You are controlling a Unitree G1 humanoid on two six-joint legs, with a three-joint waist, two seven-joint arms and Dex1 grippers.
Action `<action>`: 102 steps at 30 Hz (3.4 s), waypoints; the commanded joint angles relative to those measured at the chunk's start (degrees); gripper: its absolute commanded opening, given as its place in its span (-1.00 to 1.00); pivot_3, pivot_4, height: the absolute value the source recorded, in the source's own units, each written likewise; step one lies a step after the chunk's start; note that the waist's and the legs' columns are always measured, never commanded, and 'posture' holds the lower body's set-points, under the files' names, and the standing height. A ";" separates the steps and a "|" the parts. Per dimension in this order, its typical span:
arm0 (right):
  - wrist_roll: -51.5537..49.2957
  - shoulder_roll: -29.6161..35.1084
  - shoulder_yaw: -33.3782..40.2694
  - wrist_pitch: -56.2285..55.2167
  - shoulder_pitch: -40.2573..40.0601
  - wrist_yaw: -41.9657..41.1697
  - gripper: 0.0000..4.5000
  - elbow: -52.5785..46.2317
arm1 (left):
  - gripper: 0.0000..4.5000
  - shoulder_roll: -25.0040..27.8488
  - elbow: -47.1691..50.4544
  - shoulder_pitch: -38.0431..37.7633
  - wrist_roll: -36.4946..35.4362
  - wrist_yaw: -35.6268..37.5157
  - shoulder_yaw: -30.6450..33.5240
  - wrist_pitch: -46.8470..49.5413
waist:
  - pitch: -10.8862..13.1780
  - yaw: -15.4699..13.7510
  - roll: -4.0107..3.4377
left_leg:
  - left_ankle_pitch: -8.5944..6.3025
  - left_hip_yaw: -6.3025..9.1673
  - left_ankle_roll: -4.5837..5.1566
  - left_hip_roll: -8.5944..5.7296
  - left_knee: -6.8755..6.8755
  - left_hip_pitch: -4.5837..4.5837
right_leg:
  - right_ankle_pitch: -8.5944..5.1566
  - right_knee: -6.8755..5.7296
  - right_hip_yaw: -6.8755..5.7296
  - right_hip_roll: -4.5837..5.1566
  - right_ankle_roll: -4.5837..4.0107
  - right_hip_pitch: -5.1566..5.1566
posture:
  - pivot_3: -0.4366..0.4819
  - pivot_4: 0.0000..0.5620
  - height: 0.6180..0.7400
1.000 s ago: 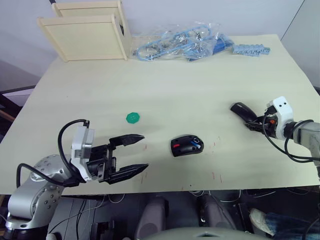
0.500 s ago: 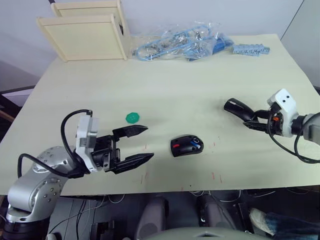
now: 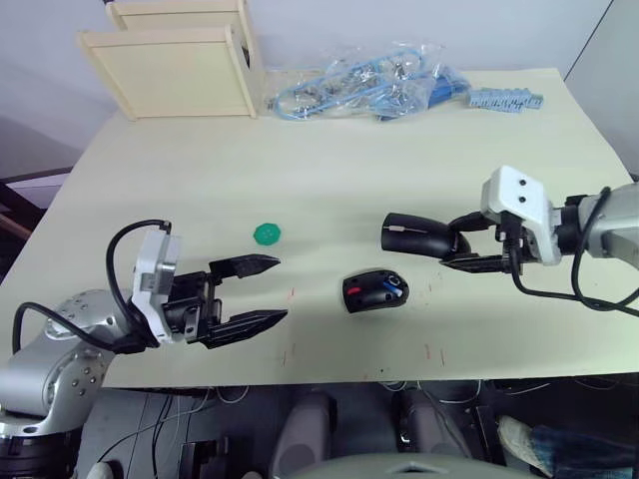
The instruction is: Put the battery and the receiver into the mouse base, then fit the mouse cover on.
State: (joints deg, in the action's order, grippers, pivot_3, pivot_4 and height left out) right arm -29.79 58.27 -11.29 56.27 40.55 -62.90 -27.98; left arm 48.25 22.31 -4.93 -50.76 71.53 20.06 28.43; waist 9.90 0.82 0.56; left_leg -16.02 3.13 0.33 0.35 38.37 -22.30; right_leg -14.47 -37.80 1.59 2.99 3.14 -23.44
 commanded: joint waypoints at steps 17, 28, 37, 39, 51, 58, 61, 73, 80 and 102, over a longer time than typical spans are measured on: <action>15.16 -8.71 -23.64 -4.86 15.11 -8.41 0.08 8.33 | 1.00 0.62 -2.65 -6.79 3.42 6.10 5.71 -4.69 | 0.03 0.13 -0.02 | 0.01 0.24 -0.02 -0.04 0.02 -0.35 | 0.01 -0.03 -0.24 0.07 -0.02 -0.26 | -0.05 -0.47 1.00; 19.39 -11.04 -25.81 -5.97 13.74 -9.37 0.08 10.06 | 1.00 0.32 -1.46 -9.68 3.27 6.41 7.19 -5.40 | 0.03 0.11 -0.03 | 0.01 0.28 -0.02 -0.04 0.03 -0.35 | 0.02 -0.04 -0.28 0.08 -0.04 -0.25 | -0.05 -0.47 1.00; 21.50 -12.14 -26.86 -6.71 12.93 -10.42 0.08 11.83 | 1.00 0.39 -2.12 -10.32 3.46 6.71 7.30 -6.13 | 0.03 0.14 -0.03 | 0.01 0.27 -0.02 -0.05 0.03 -0.35 | 0.03 -0.04 -0.29 0.08 -0.05 -0.25 | -0.05 -0.47 1.00; 21.81 -12.38 -26.83 -6.83 12.85 -10.65 0.08 12.09 | 1.00 0.41 -2.25 -10.21 3.52 6.71 7.22 -6.17 | 0.03 0.14 -0.03 | 0.01 0.27 -0.02 -0.05 0.03 -0.35 | 0.03 -0.05 -0.28 0.08 -0.05 -0.25 | -0.05 -0.47 1.00; 24.44 -13.79 -27.93 -8.50 12.09 -11.23 0.08 14.40 | 1.00 0.24 -2.65 -9.32 3.86 6.47 6.54 -6.00 | 0.03 0.14 -0.03 | 0.01 0.27 -0.02 -0.06 0.04 -0.34 | 0.04 -0.07 -0.29 0.08 -0.06 -0.25 | -0.05 -0.47 1.00; 24.96 -14.58 -28.25 -8.20 11.83 -11.68 0.08 14.79 | 1.00 -0.07 -1.49 -10.40 3.61 5.99 6.95 -5.93 | 0.03 0.15 -0.03 | 0.02 0.28 -0.03 -0.06 0.04 -0.33 | 0.05 -0.08 -0.30 0.08 -0.07 -0.25 | -0.05 -0.47 1.00; 25.44 -15.27 -28.40 -8.45 11.99 -11.57 0.08 15.60 | 1.00 -0.15 -1.08 -10.80 3.45 5.77 7.12 -5.89 | 0.03 0.16 -0.03 | 0.02 0.28 -0.03 -0.06 0.04 -0.33 | 0.05 -0.08 -0.30 0.08 -0.07 -0.25 | -0.05 -0.47 1.00; 27.02 -16.80 -29.07 -9.73 11.97 -12.00 0.08 18.00 | 1.00 -0.47 -0.09 -11.61 3.22 5.03 7.04 -5.89 | 0.03 0.12 -0.03 | 0.02 0.30 -0.04 -0.06 0.05 -0.33 | 0.07 -0.10 -0.32 0.08 -0.09 -0.25 | -0.05 -0.47 1.00; 27.29 -16.63 -29.36 -9.70 11.53 -12.27 0.08 17.96 | 1.00 -0.55 0.11 -11.90 3.19 4.87 7.15 -5.96 | 0.03 0.12 -0.03 | 0.03 0.30 -0.06 -0.06 0.05 -0.33 | 0.07 -0.10 -0.33 0.08 -0.09 -0.25 | -0.05 -0.47 1.00; 26.89 -17.23 -26.92 -9.60 11.20 -12.47 0.82 16.67 | 1.00 -0.28 -0.24 -11.12 3.09 4.84 6.73 -5.58 | 0.03 0.19 -0.02 | 0.06 0.31 -0.11 -0.05 0.05 -0.31 | 0.10 -0.12 -0.35 0.04 -0.14 -0.25 | -0.05 -0.47 1.00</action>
State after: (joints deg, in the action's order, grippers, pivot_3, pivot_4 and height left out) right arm -2.51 41.07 -40.45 47.04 51.49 -75.30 -9.22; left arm 47.86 20.83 -16.05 -46.88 76.14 25.46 23.18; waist 9.93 1.01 0.54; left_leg -15.96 3.43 0.22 0.30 38.42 -22.61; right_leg -14.37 -37.92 1.24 3.04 3.00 -23.68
